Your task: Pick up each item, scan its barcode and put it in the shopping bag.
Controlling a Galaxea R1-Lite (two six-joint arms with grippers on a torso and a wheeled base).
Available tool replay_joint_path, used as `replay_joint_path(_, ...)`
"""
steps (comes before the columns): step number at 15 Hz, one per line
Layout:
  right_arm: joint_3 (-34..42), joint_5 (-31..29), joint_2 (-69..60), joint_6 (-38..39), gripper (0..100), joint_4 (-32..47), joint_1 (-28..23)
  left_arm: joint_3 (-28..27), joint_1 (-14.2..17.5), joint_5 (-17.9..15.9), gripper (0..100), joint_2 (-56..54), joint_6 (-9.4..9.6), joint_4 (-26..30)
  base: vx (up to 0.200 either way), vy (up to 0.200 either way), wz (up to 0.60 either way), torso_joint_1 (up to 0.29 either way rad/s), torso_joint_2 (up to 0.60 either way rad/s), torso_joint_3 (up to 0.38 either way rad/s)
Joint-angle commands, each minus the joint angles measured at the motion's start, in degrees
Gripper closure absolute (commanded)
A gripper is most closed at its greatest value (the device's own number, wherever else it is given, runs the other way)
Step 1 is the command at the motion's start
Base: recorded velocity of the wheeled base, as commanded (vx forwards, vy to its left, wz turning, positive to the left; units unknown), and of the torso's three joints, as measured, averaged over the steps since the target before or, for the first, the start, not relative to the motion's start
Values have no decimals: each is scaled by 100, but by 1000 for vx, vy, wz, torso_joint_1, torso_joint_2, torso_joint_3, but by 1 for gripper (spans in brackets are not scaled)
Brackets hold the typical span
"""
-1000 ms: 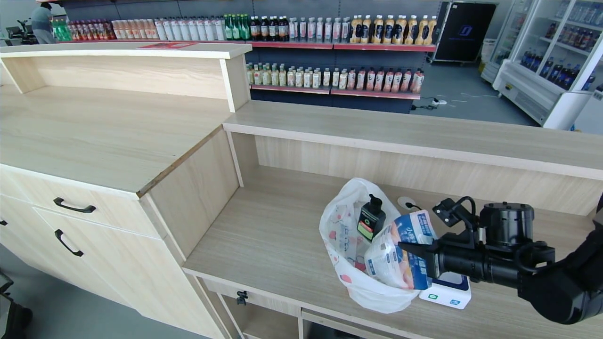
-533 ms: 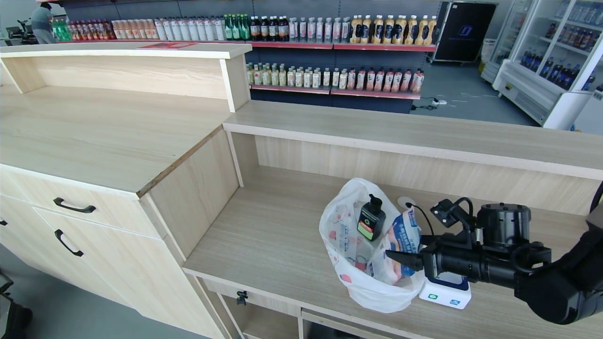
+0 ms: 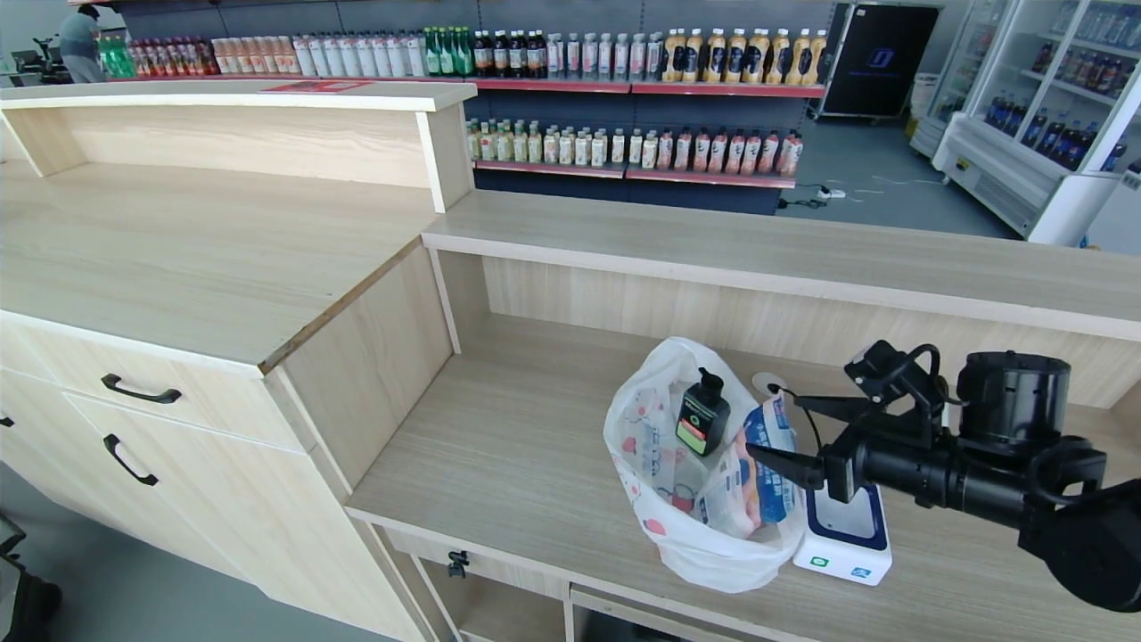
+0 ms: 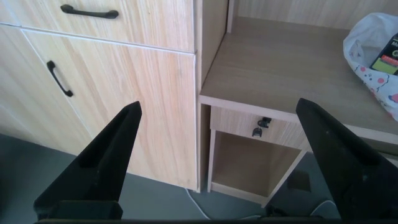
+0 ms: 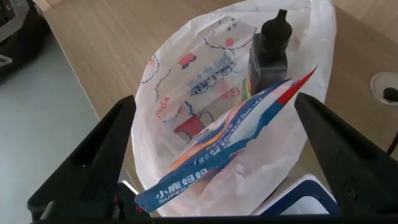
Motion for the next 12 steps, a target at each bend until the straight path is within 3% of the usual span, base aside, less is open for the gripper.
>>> replay_joint_path(1,103,-98,-942,-935,0,285,-405,0,-1,0,0,9,-1,-1,0,0,0,0,0,0)
replay_joint_path(4,164,-291,-1416,-1375,0,716,-800,0,-1,0,0,9,-1,-1,0,0,0,0,0,0)
replay_joint_path(6,120,-1302,-1636,-1568,0,751,-914,0,-1,0,0,9,-1,-1,0,0,-600,2,5,0)
replay_joint_path(9,-108,-1636,-2181,-593,0,751,-950,0,-1,0,0,9,-1,-1,0,0,-600,6,2,-1)
replay_joint_path(12,155,-1882,-2946,286,0,892,-1222,0,-1,0,0,9,-1,-1,0,0,0,0,0,0)
